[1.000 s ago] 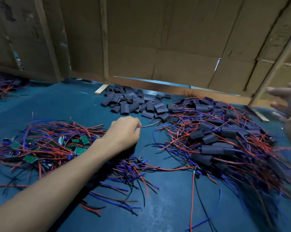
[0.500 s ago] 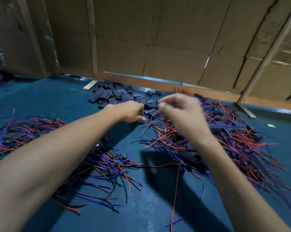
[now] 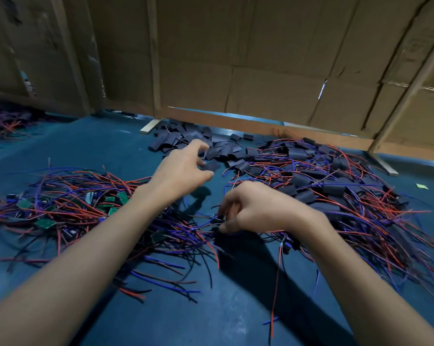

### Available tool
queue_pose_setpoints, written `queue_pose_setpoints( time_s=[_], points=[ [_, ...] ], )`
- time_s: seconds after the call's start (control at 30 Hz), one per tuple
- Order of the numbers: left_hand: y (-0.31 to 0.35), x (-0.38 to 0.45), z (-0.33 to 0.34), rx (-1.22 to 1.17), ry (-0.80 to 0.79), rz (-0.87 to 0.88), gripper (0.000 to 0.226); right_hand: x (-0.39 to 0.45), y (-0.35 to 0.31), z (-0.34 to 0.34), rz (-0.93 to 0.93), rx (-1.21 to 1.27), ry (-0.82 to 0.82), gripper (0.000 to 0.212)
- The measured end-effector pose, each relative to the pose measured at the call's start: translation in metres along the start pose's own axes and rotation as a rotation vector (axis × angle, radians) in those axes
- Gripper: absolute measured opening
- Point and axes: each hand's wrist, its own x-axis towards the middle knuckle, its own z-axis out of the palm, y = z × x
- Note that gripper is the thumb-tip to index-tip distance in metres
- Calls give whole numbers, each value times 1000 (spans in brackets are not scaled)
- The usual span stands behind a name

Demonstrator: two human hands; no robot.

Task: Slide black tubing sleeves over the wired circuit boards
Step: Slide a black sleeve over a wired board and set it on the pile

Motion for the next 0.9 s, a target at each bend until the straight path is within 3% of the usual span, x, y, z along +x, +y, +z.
queue_pose_setpoints(
  time_s=[0.13,0.23,0.43,0.5,0.6,0.67,0.9],
  points=[
    [-9,-32,10,-46,83,110,62,4,-7,10,-6,117,134,32],
    [-18,-40,15,-113,111,126,64,10,-19,34,-26,-85,102,24],
    [-24,-43,16,-240,288,99,62,-5,-13,2,83,22,34,19],
    [-22,-44,15,-285,323,87,62,-12,-12,-13,113,180,73,14],
    [-19,-45,13,-334,374,74,60,-22,-9,-31,140,685,108,10],
    [-18,-46,12,-346,395,84,59,-27,-2,-41,147,792,161,11],
    [-14,-50,12,-183,303,390,58,-37,19,-59,92,627,353,9]
  ],
)
